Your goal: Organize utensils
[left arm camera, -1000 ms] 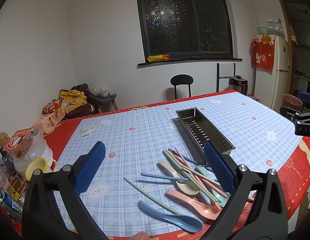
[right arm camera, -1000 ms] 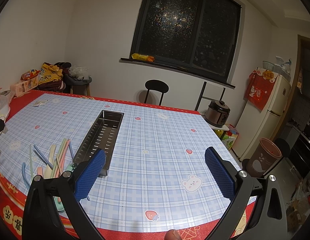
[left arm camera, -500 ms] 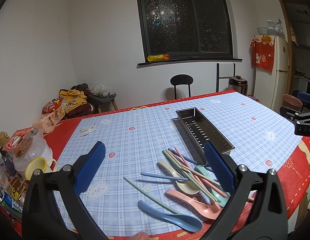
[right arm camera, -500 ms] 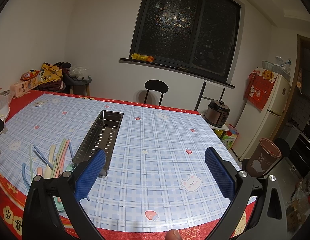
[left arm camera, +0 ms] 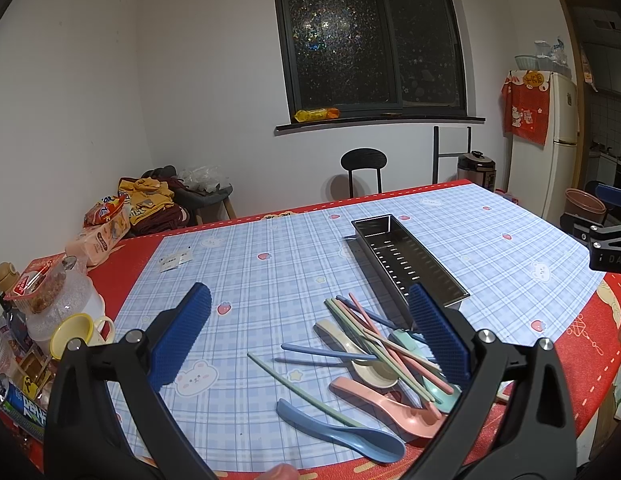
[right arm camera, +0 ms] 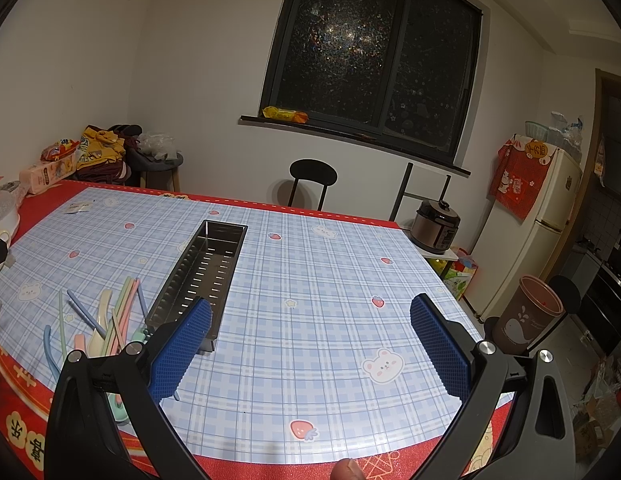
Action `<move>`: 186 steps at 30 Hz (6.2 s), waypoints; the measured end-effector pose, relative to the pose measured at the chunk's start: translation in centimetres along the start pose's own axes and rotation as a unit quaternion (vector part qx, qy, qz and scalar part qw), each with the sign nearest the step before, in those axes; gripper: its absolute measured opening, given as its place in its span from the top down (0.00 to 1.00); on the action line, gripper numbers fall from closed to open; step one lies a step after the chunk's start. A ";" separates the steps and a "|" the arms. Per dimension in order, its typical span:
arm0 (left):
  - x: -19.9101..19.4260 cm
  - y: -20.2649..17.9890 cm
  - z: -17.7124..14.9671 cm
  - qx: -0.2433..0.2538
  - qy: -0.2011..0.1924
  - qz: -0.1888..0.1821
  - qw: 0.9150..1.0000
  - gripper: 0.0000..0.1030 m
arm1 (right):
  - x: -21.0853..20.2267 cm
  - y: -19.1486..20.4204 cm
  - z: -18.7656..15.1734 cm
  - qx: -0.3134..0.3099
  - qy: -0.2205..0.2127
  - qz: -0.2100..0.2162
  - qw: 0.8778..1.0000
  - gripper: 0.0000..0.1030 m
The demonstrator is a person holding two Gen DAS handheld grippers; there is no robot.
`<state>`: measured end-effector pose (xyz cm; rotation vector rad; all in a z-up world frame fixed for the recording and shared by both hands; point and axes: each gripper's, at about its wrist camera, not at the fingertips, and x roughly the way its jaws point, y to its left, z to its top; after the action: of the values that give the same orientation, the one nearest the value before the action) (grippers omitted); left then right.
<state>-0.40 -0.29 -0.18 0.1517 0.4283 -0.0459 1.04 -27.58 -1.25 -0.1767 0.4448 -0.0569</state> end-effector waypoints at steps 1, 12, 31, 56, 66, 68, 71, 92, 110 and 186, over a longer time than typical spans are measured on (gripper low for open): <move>0.0 0.0 0.0 0.000 0.001 0.000 1.000 0.05 | 0.0 0.0 0.0 0.000 0.000 0.000 1.000 0.05; 1.0 -0.3 -1.7 -0.024 0.041 -0.021 0.999 0.05 | 0.5 0.2 -0.2 0.001 0.014 0.030 0.999 0.05; 4.5 2.3 -5.6 -0.103 0.111 -0.088 0.985 0.05 | 3.6 2.0 -2.0 -0.001 0.058 0.080 0.995 0.05; 6.8 4.0 -12.3 -0.144 0.228 -0.066 0.961 0.38 | 7.6 8.1 -6.9 -0.012 0.132 0.273 0.953 0.22; 9.2 3.4 -13.9 -0.170 0.252 -0.090 0.949 0.56 | 7.8 8.6 -8.0 -0.013 0.147 0.302 0.942 0.38; 9.4 3.6 -14.0 -0.178 0.253 -0.092 0.947 0.57 | 8.0 8.5 -8.0 -0.011 0.148 0.303 0.941 0.38; 9.6 3.5 -14.0 -0.180 0.252 -0.096 0.946 0.59 | 8.1 8.5 -8.1 -0.009 0.149 0.304 0.941 0.40; 10.6 2.4 -13.9 -0.171 0.246 -0.144 0.943 0.89 | 8.5 9.7 -9.5 -0.023 0.180 0.347 0.920 0.79; 9.8 0.8 -14.3 -0.127 0.228 -0.131 0.956 0.88 | 10.1 11.4 -10.2 -0.041 0.200 0.343 0.917 0.94; 30.0 -7.7 0.2 -0.120 0.199 -0.190 0.954 0.88 | 25.7 5.3 -2.4 0.223 0.150 0.290 0.919 0.91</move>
<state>26.32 -8.26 -13.54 -0.1672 0.8577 -0.3459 23.21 -25.16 -15.20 0.4241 0.7622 0.4018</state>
